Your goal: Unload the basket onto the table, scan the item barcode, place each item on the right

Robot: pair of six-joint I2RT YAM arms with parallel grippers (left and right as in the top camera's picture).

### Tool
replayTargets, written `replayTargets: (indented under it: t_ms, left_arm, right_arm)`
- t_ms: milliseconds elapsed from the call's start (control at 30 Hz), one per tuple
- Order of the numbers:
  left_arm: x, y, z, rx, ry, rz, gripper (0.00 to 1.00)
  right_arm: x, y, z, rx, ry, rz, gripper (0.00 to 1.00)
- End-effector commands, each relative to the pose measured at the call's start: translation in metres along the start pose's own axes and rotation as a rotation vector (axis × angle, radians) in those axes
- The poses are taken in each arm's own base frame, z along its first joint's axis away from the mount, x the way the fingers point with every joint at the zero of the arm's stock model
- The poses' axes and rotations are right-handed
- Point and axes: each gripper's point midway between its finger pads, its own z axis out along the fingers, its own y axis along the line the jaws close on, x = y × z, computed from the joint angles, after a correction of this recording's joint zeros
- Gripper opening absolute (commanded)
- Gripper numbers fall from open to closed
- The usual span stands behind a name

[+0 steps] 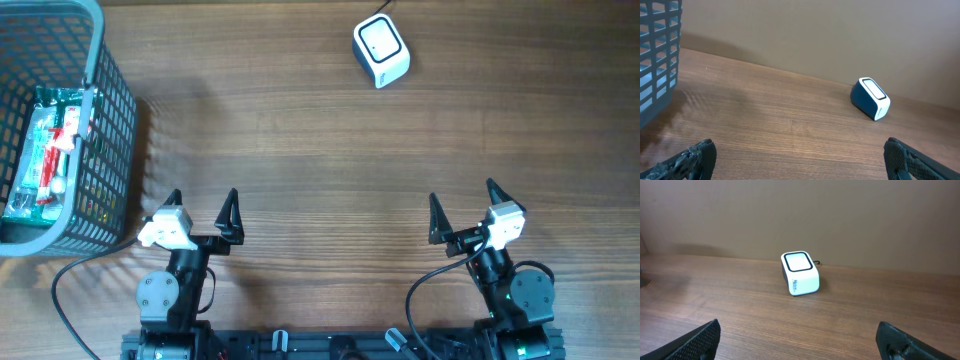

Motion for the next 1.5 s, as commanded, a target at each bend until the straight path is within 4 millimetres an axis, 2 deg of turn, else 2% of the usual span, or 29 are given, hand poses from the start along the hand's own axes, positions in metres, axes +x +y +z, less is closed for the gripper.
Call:
replayTargets:
  t_ms: [0, 1467]
  left_arm:
    - [0.0036, 0.0015, 0.0004, -0.008, 0.011, 0.015, 1.00]
    - [0.0036, 0.0015, 0.0004, -0.008, 0.011, 0.015, 1.00]
  right_arm:
    - [0.0003, -0.0035, 0.0001, 0.018, 0.000, 0.006, 1.00]
    - [0.0003, -0.0035, 0.0001, 0.018, 0.000, 0.006, 1.00]
